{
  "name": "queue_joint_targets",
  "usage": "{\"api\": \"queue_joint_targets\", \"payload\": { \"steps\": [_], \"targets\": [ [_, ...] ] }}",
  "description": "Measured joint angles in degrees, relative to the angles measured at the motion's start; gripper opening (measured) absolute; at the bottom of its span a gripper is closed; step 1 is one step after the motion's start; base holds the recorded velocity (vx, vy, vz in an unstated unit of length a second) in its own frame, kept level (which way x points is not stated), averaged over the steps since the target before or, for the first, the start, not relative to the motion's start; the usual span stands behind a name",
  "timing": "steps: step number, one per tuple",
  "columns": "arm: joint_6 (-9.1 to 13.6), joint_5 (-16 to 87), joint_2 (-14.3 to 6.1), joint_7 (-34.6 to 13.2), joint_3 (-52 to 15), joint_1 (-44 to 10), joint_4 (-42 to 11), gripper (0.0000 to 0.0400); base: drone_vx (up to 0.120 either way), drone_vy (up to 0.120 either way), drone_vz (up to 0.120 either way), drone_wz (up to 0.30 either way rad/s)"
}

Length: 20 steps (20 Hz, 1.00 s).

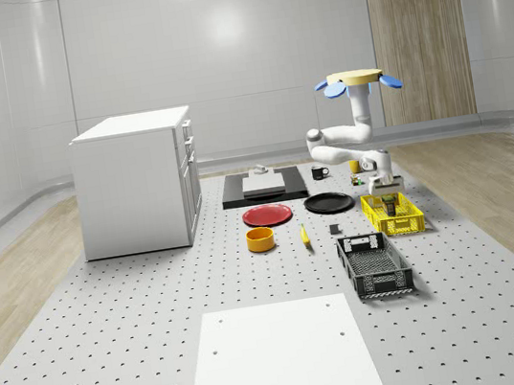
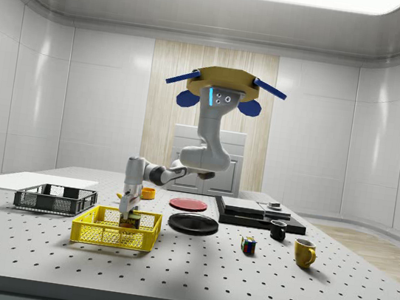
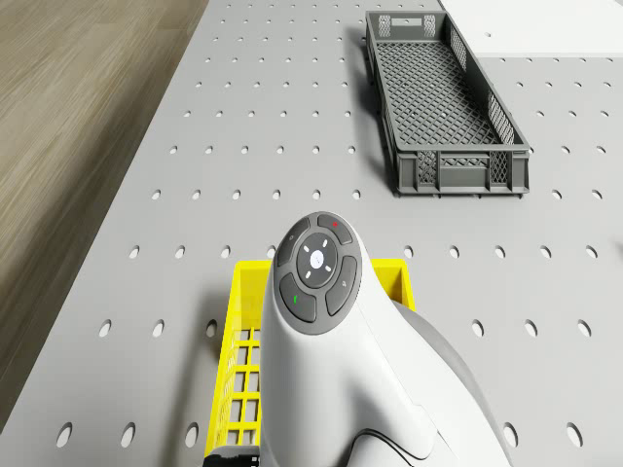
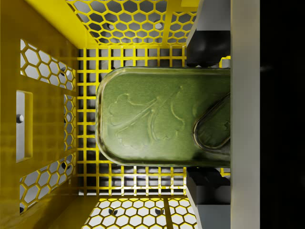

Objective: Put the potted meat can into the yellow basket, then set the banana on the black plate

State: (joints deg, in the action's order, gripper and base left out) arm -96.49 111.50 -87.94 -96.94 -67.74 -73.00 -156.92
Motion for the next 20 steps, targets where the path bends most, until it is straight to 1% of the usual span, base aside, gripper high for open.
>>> {"api": "queue_joint_targets", "payload": {
  "steps": [3,6,10,12,20],
  "targets": [
    [0.00,0.06,0.13,0.19,0.12,0.02,0.05,0.0368,0.000,0.000,0.013,0.000],
    [0.31,-0.46,0.20,0.33,-0.43,0.21,-0.18,0.0385,0.000,0.000,0.120,0.000],
    [0.55,-0.79,0.29,0.44,-0.78,0.34,-0.33,0.0395,0.000,0.000,0.120,0.000],
    [0.62,-0.86,0.33,0.47,-0.87,0.38,-0.36,0.0397,0.120,-0.100,0.080,0.000],
    [0.81,-0.93,0.49,0.56,-0.98,0.48,-0.42,0.0400,0.120,-0.120,0.000,0.000]
  ]
}}
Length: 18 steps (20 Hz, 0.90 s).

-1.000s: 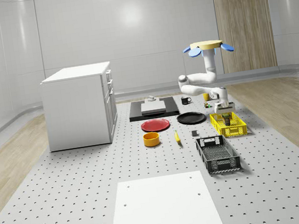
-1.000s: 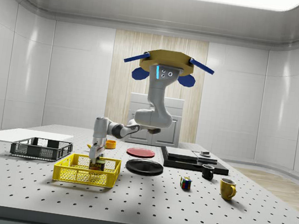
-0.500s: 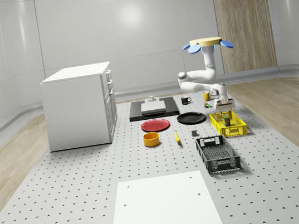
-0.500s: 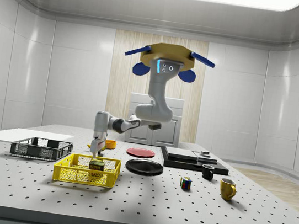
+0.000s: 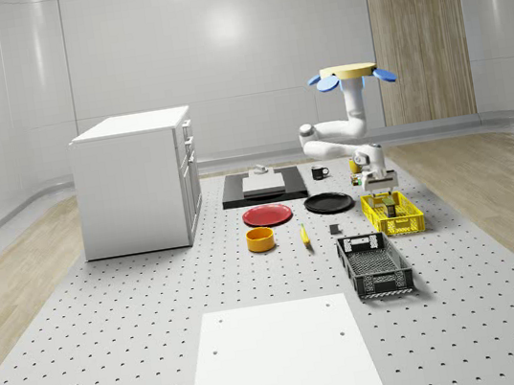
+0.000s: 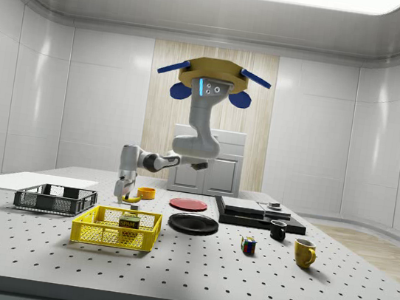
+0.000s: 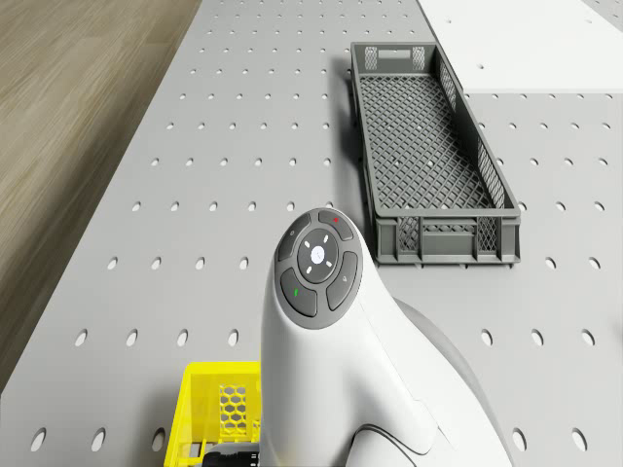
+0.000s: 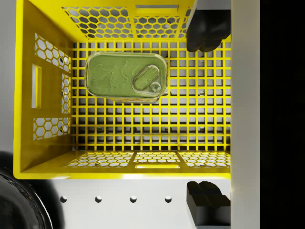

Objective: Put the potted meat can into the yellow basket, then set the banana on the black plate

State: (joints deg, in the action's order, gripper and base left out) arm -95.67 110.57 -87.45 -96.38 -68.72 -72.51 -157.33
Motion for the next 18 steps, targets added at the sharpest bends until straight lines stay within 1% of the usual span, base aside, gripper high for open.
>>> {"api": "queue_joint_targets", "payload": {
  "steps": [3,5,18],
  "targets": [
    [0.05,0.01,0.05,0.02,-0.01,0.02,-0.01,0.0400,0.120,-0.120,0.000,0.000],
    [0.09,0.02,0.09,0.03,-0.01,0.04,-0.01,0.0400,0.080,-0.040,0.000,0.000],
    [0.27,0.10,0.28,0.10,0.00,0.12,-0.03,0.0400,0.000,-0.120,0.000,0.000]
  ]
}}
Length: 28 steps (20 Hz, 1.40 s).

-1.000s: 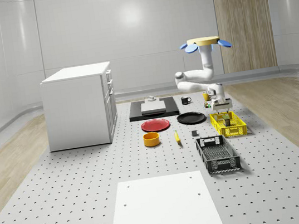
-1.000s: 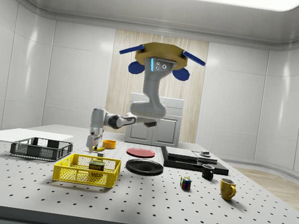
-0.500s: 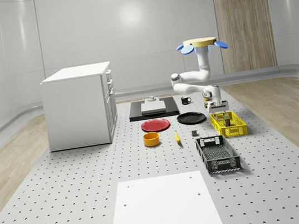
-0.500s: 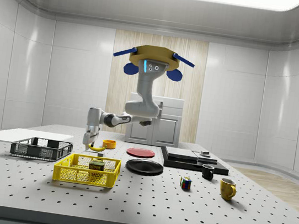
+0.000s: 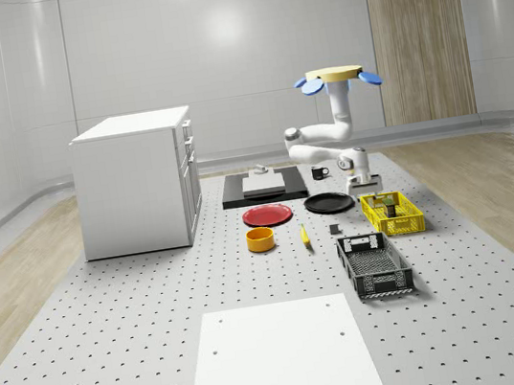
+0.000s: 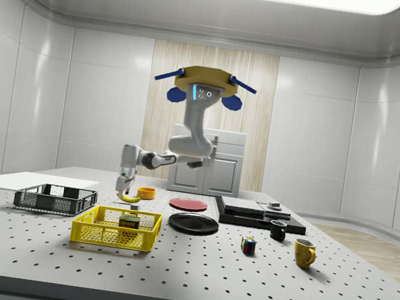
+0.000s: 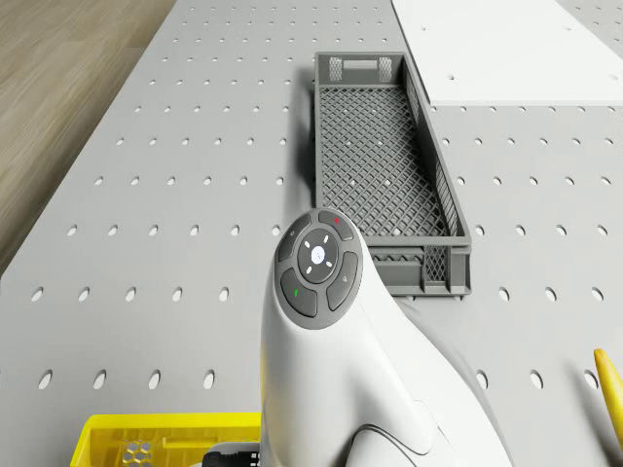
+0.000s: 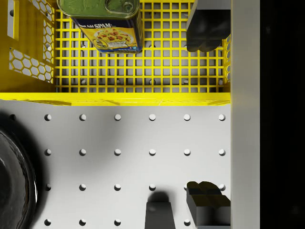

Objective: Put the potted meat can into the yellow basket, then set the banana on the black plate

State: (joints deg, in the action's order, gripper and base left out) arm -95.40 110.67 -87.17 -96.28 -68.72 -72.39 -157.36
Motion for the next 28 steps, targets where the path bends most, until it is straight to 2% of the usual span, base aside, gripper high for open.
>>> {"api": "queue_joint_targets", "payload": {
  "steps": [25,28],
  "targets": [
    [0.27,0.13,0.29,0.09,0.02,0.12,-0.02,0.0400,0.000,-0.120,0.000,0.000],
    [0.30,0.14,0.32,0.09,0.02,0.13,-0.02,0.0400,0.000,-0.120,-0.107,0.000]
  ]
}}
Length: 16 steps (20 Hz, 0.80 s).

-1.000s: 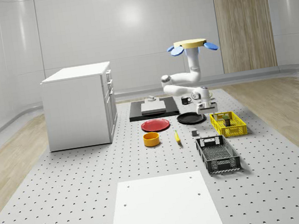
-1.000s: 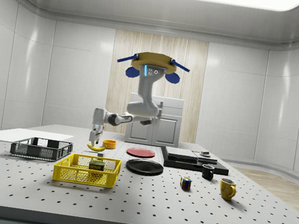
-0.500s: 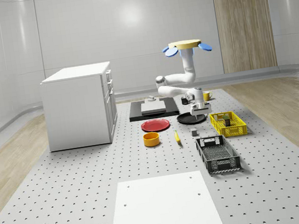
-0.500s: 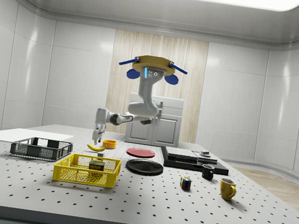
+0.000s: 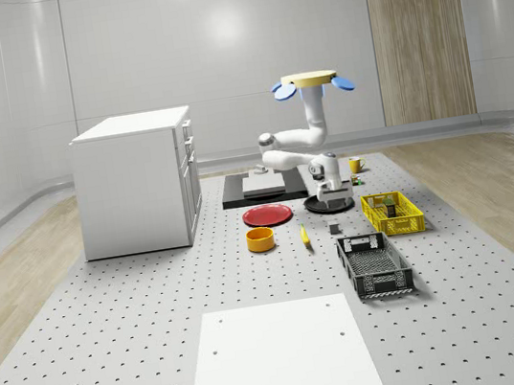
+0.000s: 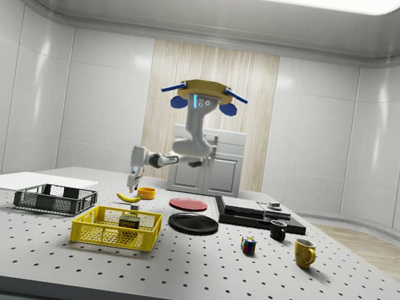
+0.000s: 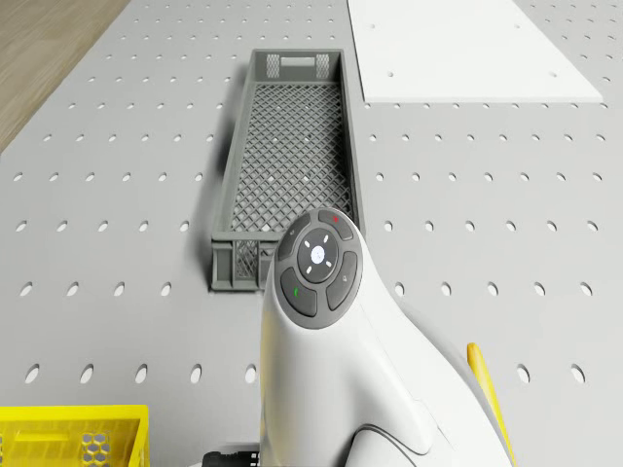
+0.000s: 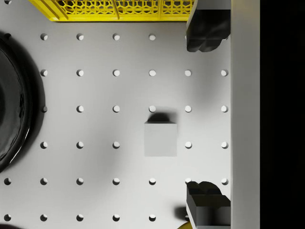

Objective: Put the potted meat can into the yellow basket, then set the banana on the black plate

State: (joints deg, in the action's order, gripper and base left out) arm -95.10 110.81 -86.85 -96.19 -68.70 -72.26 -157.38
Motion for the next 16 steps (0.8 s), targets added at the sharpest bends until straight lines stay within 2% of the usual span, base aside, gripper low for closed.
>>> {"api": "queue_joint_targets", "payload": {
  "steps": [2,4,9,16],
  "targets": [
    [0.02,0.01,0.02,0.01,0.00,0.01,0.00,0.0400,0.000,-0.120,-0.100,0.000],
    [0.03,0.02,0.04,0.01,0.00,0.02,0.00,0.0400,0.000,-0.120,0.000,0.000],
    [0.07,0.03,0.08,0.02,0.01,0.03,-0.01,0.0400,0.000,-0.120,-0.112,0.000],
    [0.12,0.06,0.13,0.04,0.01,0.05,-0.01,0.0400,0.000,-0.120,0.000,0.000]
  ]
}}
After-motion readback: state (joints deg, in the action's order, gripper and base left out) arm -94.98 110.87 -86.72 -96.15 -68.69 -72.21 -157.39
